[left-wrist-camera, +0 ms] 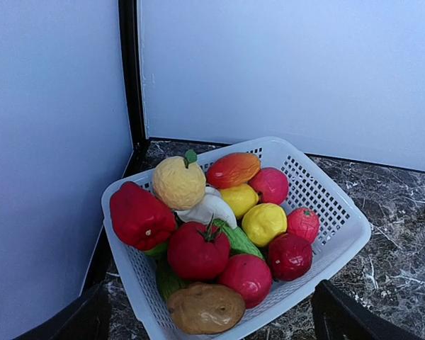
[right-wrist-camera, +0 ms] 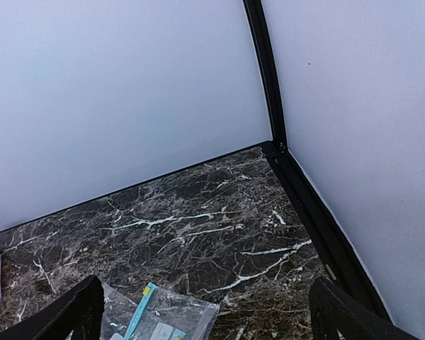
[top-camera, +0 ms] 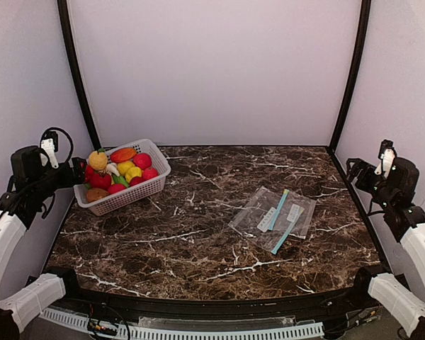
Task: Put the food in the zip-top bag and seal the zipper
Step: Pick up the zipper food storage bag from the center of the board.
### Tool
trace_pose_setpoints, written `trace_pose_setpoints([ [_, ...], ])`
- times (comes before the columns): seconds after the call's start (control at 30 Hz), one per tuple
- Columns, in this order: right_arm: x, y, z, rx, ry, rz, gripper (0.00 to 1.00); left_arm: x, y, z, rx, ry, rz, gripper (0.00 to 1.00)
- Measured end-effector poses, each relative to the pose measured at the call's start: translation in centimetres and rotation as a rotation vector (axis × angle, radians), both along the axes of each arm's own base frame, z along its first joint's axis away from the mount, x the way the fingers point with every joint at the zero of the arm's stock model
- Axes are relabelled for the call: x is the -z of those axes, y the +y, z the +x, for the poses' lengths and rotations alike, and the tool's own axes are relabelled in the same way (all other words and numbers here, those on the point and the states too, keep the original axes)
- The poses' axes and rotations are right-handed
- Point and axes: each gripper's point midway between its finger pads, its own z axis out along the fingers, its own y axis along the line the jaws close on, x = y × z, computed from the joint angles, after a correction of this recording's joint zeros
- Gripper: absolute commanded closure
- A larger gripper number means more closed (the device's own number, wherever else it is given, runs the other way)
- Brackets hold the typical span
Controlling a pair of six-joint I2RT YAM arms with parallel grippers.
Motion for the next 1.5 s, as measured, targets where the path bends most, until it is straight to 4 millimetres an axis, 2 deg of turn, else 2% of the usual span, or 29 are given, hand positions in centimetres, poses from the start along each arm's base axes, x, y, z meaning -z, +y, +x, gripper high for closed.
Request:
trace_pose_setpoints([
  [0.3, 0.2, 0.5, 0.1, -0.025, 0.0, 0.031, 0.01, 0.3, 0.6, -0.3, -0.039, 0.018, 0.003, 0.0],
  [0.57, -0.5, 2.4, 0.4, -0.137, 0.002, 0.062, 0.03, -1.0, 1.2, -0.6, -0.072, -0.029, 0.016, 0.0],
  [0.63, -1.5, 3.2, 0.7, -0.182, 0.0, 0.087, 0.05, -1.0, 1.0, 0.2, -0.056, 0.007, 0.018, 0.03],
  [0.73, -3.1, 4.8, 1.3, -0.249, 0.005, 0.116, 0.06, -2.5, 0.3, 2.3, -0.013, 0.033, 0.011, 0.05],
  [0.77, -3.6, 5.6, 1.6, -0.277, 0.011, 0.121, 0.06, -3.1, -0.1, 3.2, 0.011, 0.036, 0.001, 0.05],
  [0.87, -4.0, 9.8, 2.2, -0.395, 0.063, 0.122, 0.06, -4.4, -1.9, 5.1, 0.089, 0.034, -0.031, 0.05],
  [0.93, -3.1, 12.5, 2.6, -0.456, 0.125, 0.112, 0.06, -4.8, -3.8, 6.1, 0.156, 0.039, -0.044, 0.05],
  [0.97, -2.2, 14.2, 2.8, -0.493, 0.174, 0.1, 0.07, -4.9, -5.4, 6.8, 0.207, 0.046, -0.049, 0.05],
  [1.07, 0.7, 17.4, 2.9, -0.537, 0.293, 0.06, 0.09, -5.0, -10.4, 8.3, 0.367, 0.054, -0.066, 0.05],
  [1.17, 3.9, 20.0, 1.9, -0.572, 0.404, 0.06, 0.12, -3.6, -14.8, 8.9, 0.527, 0.079, -0.11, 0.05],
  [1.23, 5.6, 21.4, 0.7, -0.599, 0.464, 0.085, 0.13, -2.4, -16.4, 8.9, 0.597, 0.099, -0.144, 0.05],
  [1.37, 9.1, 24.4, -2.3, -0.653, 0.588, 0.137, 0.16, 0.7, -17.4, 8.1, 0.657, 0.164, -0.18, 0.04],
  [1.43, 11.2, 25.6, -4.5, -0.683, 0.659, 0.14, 0.21, 1.3, -17.7, 7.7, 0.678, 0.172, -0.191, 0.04],
  [1.5, 12.9, 26.2, -6.1, -0.695, 0.721, 0.128, 0.25, 1.1, -17.9, 7.3, 0.696, 0.161, -0.199, 0.04],
])
